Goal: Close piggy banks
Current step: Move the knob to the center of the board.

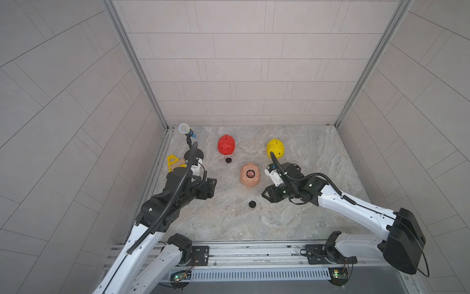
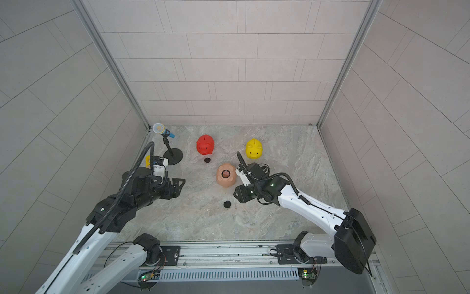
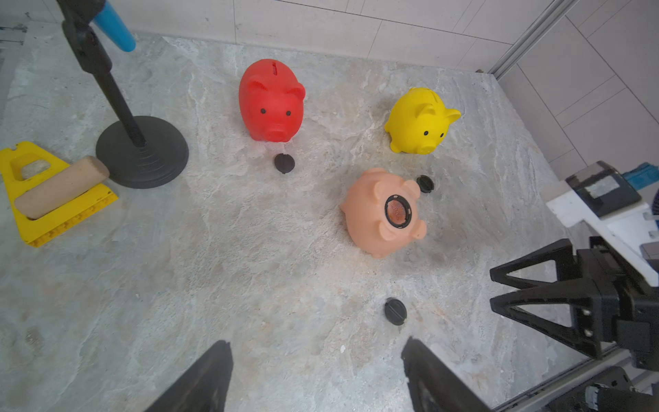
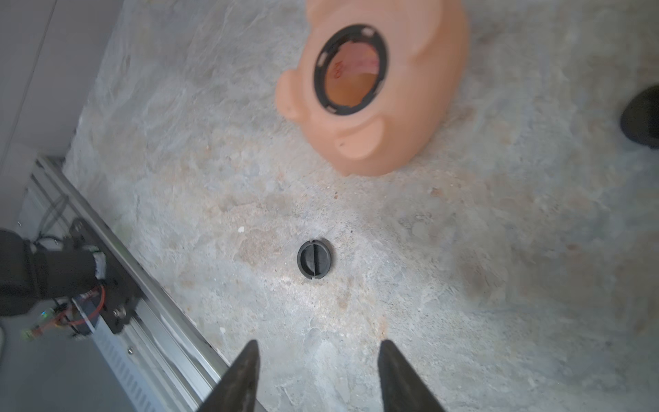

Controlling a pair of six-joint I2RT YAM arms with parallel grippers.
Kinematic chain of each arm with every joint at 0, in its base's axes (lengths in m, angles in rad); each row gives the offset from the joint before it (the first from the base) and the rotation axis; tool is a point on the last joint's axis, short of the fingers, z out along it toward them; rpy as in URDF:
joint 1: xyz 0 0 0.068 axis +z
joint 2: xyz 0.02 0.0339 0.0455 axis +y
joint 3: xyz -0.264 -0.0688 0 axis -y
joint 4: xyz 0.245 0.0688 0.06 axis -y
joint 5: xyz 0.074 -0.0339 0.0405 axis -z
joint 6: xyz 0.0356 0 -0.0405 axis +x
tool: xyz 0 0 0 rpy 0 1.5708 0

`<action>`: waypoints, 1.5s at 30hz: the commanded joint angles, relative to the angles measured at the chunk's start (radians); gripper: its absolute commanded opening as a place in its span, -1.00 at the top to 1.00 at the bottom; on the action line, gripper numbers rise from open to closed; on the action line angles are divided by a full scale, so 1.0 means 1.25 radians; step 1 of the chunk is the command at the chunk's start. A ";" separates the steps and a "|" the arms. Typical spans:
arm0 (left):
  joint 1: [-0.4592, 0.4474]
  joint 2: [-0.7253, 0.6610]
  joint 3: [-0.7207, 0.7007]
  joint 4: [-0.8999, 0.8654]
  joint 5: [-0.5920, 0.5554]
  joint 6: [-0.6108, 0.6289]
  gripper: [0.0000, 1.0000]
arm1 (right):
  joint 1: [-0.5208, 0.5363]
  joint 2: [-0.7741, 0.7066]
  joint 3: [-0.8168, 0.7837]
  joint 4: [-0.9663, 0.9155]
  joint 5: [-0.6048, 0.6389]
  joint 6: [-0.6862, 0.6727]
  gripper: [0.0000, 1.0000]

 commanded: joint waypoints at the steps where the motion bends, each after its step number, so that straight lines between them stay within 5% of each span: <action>1: 0.000 -0.022 -0.006 0.012 -0.043 0.013 -0.63 | 0.035 0.042 -0.001 0.035 0.014 0.010 0.17; 18: 0.005 -0.061 -0.009 0.021 -0.075 0.019 -0.63 | 0.109 0.287 0.057 0.124 0.037 -0.015 0.44; 45: 0.022 -0.045 -0.006 0.017 -0.083 0.025 -0.63 | 0.124 0.373 0.090 0.112 0.102 -0.044 0.56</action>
